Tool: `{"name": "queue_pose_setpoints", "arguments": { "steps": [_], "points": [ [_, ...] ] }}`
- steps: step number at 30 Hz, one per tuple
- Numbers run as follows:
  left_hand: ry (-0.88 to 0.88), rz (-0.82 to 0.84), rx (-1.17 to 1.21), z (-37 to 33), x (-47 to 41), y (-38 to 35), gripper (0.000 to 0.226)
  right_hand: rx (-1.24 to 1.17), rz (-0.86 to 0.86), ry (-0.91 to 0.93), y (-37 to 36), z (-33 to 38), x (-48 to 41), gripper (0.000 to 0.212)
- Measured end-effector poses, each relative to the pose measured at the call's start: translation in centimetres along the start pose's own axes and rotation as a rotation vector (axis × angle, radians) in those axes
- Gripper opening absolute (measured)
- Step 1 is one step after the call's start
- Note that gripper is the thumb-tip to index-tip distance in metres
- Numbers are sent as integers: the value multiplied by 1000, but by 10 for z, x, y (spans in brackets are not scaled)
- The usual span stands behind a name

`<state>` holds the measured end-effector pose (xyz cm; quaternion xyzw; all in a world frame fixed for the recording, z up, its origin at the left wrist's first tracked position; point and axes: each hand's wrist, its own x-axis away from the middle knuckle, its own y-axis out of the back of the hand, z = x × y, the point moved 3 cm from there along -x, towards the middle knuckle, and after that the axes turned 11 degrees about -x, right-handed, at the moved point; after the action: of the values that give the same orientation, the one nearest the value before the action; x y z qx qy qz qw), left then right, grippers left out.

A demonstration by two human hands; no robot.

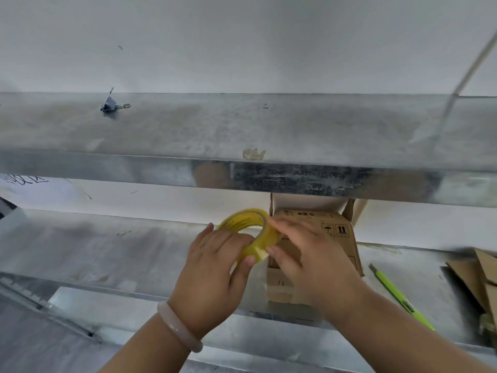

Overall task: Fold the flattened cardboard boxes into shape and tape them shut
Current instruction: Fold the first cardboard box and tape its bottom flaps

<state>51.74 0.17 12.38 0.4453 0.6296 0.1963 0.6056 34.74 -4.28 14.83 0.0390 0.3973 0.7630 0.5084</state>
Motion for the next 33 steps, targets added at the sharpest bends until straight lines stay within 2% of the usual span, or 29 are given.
{"name": "queue_pose_setpoints", "arguments": {
  "steps": [5,11,14,17,21,24,27,29,33],
  "points": [
    [-17,27,-25,-10,-4,7,20,0,-125,-57,10,-6,10,22],
    [-110,84,-101,-16,-14,14,35,-11,-27,-151,26,-1,9,4],
    [-141,65,-198,-20,-23,19,38,-82,-88,-179,37,-1,13,23],
    [-110,77,-281,-19,-33,22,43,-171,-113,-242,47,0,18,20],
    [26,126,-271,-14,-40,25,67,-181,-72,-268,56,4,22,16],
    [20,156,-251,-12,-45,19,77,-175,-98,-304,60,-3,22,15],
    [-26,181,-104,-4,-42,15,72,-254,-147,-361,66,-12,22,14],
    [-50,166,-57,1,-39,17,64,-281,-121,-396,67,-14,24,11],
    [-70,68,-332,1,-45,17,64,-362,-131,-395,66,-13,26,9]
  ]
}}
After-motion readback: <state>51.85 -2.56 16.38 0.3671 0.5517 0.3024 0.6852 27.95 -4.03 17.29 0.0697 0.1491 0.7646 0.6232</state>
